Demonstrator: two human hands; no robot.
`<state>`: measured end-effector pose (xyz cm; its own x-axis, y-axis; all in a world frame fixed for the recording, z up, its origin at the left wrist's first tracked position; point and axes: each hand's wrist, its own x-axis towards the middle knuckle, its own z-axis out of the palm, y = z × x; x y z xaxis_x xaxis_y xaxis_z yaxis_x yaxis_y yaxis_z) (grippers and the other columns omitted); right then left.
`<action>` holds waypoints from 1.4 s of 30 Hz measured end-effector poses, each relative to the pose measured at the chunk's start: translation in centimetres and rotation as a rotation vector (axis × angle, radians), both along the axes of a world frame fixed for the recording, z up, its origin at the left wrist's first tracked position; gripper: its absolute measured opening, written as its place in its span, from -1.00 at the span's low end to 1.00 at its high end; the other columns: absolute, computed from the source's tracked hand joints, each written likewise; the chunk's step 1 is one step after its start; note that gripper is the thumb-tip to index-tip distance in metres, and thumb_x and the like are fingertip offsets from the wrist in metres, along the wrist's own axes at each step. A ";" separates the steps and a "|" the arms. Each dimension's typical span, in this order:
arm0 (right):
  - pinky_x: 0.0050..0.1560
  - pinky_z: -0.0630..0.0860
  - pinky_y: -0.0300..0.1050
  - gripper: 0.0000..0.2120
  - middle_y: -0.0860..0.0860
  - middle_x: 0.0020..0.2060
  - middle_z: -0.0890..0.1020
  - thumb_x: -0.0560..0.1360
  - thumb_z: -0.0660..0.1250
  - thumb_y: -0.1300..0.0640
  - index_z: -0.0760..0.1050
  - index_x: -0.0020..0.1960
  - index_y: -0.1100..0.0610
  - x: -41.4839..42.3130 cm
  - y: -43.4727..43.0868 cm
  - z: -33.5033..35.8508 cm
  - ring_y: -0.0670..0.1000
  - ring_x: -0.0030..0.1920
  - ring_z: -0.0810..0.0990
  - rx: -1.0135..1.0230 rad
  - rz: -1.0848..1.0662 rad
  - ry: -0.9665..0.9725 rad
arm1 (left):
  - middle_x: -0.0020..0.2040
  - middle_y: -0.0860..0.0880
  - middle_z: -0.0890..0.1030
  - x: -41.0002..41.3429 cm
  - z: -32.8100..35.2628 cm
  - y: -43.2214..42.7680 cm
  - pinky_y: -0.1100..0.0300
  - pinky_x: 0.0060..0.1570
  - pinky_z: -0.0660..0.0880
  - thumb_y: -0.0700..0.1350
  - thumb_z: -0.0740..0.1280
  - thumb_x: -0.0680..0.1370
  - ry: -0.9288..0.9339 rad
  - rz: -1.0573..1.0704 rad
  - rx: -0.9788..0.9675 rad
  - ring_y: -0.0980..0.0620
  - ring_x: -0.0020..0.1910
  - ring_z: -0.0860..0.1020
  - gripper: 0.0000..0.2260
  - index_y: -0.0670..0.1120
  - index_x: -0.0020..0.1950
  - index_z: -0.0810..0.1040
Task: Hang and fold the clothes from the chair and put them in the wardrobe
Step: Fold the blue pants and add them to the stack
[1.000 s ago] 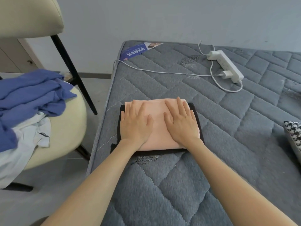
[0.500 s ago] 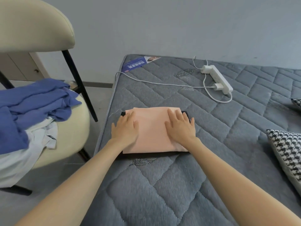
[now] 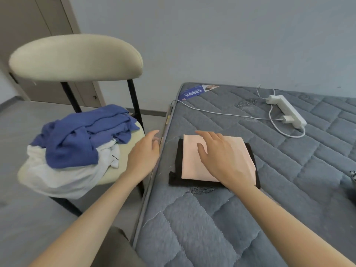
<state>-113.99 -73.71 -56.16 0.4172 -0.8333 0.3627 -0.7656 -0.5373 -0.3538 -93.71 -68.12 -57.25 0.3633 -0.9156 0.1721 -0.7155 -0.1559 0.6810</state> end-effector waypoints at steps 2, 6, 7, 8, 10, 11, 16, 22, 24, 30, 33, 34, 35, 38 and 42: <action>0.15 0.42 0.01 -0.63 -0.03 0.26 0.55 0.59 0.20 0.11 0.41 0.38 0.03 1.4 1.2 -0.1 0.09 0.24 0.48 0.023 0.028 -0.006 | 0.24 0.06 0.56 1.6 -0.3 1.9 0.18 0.02 0.40 -0.14 0.10 0.64 0.002 0.054 -0.026 0.06 0.16 0.51 -0.66 0.01 0.41 0.37; 0.13 0.41 -0.02 -0.63 -0.01 0.23 0.54 0.62 0.16 0.09 0.36 0.41 0.03 4.1 3.9 -0.5 0.07 0.19 0.47 0.068 0.095 0.009 | 0.19 0.07 0.58 5.6 -1.7 5.9 0.14 -0.02 0.44 -0.15 0.12 0.62 -0.022 0.145 -0.043 0.05 0.11 0.53 -0.66 0.03 0.40 0.36; 0.10 0.41 -0.03 -0.63 -0.01 0.21 0.55 0.62 0.16 0.09 0.35 0.42 0.03 4.8 4.5 -0.6 0.06 0.16 0.47 0.073 0.114 0.009 | 0.20 0.07 0.56 6.7 -2.0 7.0 0.11 -0.01 0.46 -0.14 0.13 0.62 -0.020 0.169 -0.038 0.03 0.11 0.53 -0.65 0.03 0.41 0.34; 0.08 0.43 -0.03 -0.63 -0.01 0.19 0.55 0.62 0.16 0.09 0.35 0.42 0.03 5.7 5.0 -0.8 0.06 0.14 0.48 0.076 0.135 0.006 | 0.21 0.07 0.55 7.7 -2.4 8.0 0.07 0.01 0.46 -0.13 0.14 0.62 -0.020 0.196 -0.029 0.01 0.14 0.52 -0.64 0.03 0.42 0.32; 0.07 0.46 -0.01 -0.62 -0.01 0.19 0.55 0.61 0.17 0.09 0.34 0.43 0.03 7.6 5.9 -1.1 0.07 0.14 0.49 0.083 0.173 0.008 | 0.26 0.03 0.51 10.0 -3.1 9.7 0.03 0.07 0.44 -0.12 0.17 0.62 -0.031 0.260 -0.011 -0.02 0.21 0.49 -0.63 0.00 0.44 0.29; 0.07 0.47 0.01 -0.61 -0.01 0.21 0.55 0.61 0.18 0.10 0.34 0.43 0.03 8.6 6.3 -1.3 0.08 0.15 0.49 0.086 0.187 0.012 | 0.30 0.00 0.48 11.1 -3.5 10.5 0.01 0.10 0.43 -0.11 0.19 0.62 -0.036 0.290 -0.001 -0.04 0.25 0.46 -0.60 -0.03 0.46 0.27; 0.03 0.49 0.02 -0.62 0.00 0.20 0.55 0.60 0.18 0.10 0.36 0.41 0.03 13.6 7.8 -1.6 0.08 0.19 0.49 0.083 0.268 0.010 | 0.46 -0.18 0.29 16.4 -5.6 12.4 -0.08 0.29 0.31 -0.09 0.26 0.60 -0.107 0.341 0.137 -0.21 0.41 0.27 -0.47 -0.11 0.53 0.17; -0.04 0.46 -0.02 -0.64 -0.03 0.19 0.55 0.61 0.16 0.10 0.36 0.40 0.01 18.7 8.5 -2.7 0.08 0.14 0.50 0.080 0.325 0.045 | 0.49 -0.17 0.19 20.0 -7.3 11.5 -0.12 0.23 0.34 -0.04 0.27 0.59 -0.312 0.334 0.287 -0.23 0.39 0.22 -0.47 0.02 0.53 0.18; -0.05 0.46 -0.02 -0.64 -0.04 0.20 0.55 0.61 0.17 0.09 0.36 0.40 0.01 19.9 8.1 -3.0 0.07 0.14 0.50 0.076 0.338 0.051 | 0.46 -0.15 0.23 20.8 -7.9 10.4 -0.10 0.22 0.34 -0.04 0.27 0.59 -0.348 0.351 0.274 -0.22 0.36 0.24 -0.50 0.05 0.51 0.23; -0.01 0.47 -0.04 -0.64 -0.07 0.23 0.52 0.61 0.17 0.09 0.35 0.40 -0.02 22.2 6.9 -3.9 0.05 0.14 0.50 0.076 0.349 0.087 | 0.12 -0.11 0.45 22.1 -8.7 8.3 0.04 -0.01 0.26 -0.24 0.34 0.48 -0.402 0.419 0.014 -0.17 0.09 0.40 -0.80 -0.07 0.08 0.57; -0.02 0.47 -0.05 -0.63 -0.06 0.26 0.50 0.60 0.19 0.10 0.35 0.40 -0.01 22.9 6.9 -3.8 0.05 0.16 0.50 0.075 0.390 0.083 | -0.05 0.02 0.53 22.5 -7.6 8.5 0.15 -0.01 0.17 -0.25 0.32 0.48 -0.314 0.407 -0.116 -0.05 -0.04 0.47 -0.88 -0.03 -0.06 0.53; -0.02 0.48 -0.06 -0.62 -0.05 0.27 0.49 0.59 0.20 0.10 0.35 0.41 0.00 23.2 6.9 -3.7 0.06 0.17 0.50 0.071 0.406 0.078 | -0.11 0.07 0.55 22.4 -7.0 8.8 0.16 0.00 0.16 -0.25 0.29 0.50 -0.294 0.373 -0.159 0.00 -0.10 0.49 -0.87 -0.01 -0.09 0.51; -0.03 0.48 -0.07 -0.61 -0.05 0.29 0.47 0.59 0.22 0.09 0.34 0.41 0.00 23.5 7.0 -3.6 0.06 0.19 0.49 0.065 0.422 0.073 | -0.17 0.11 0.56 22.2 -6.2 9.0 0.16 0.01 0.18 -0.25 0.27 0.51 -0.275 0.333 -0.198 0.04 -0.16 0.50 -0.85 0.00 -0.11 0.49; -0.02 0.48 -0.07 -0.54 -0.05 0.38 0.38 0.56 0.27 0.04 0.30 0.44 -0.02 24.7 7.5 -2.9 0.06 0.24 0.48 0.048 0.447 0.062 | -0.23 0.10 0.56 21.3 -3.2 9.8 0.10 -0.01 0.38 -0.29 0.26 0.51 -0.173 0.210 -0.316 0.07 -0.22 0.50 -0.85 -0.04 -0.13 0.49; -0.07 0.54 -0.05 -0.58 -0.08 0.32 0.44 0.55 0.30 0.00 0.37 0.39 0.00 25.8 8.7 -1.0 0.02 0.17 0.51 0.041 0.414 -0.084 | -0.20 0.03 0.60 19.4 1.0 11.1 0.17 -0.17 0.47 -0.32 0.27 0.51 -0.036 0.113 -0.424 0.10 -0.19 0.54 -0.88 -0.12 -0.09 0.54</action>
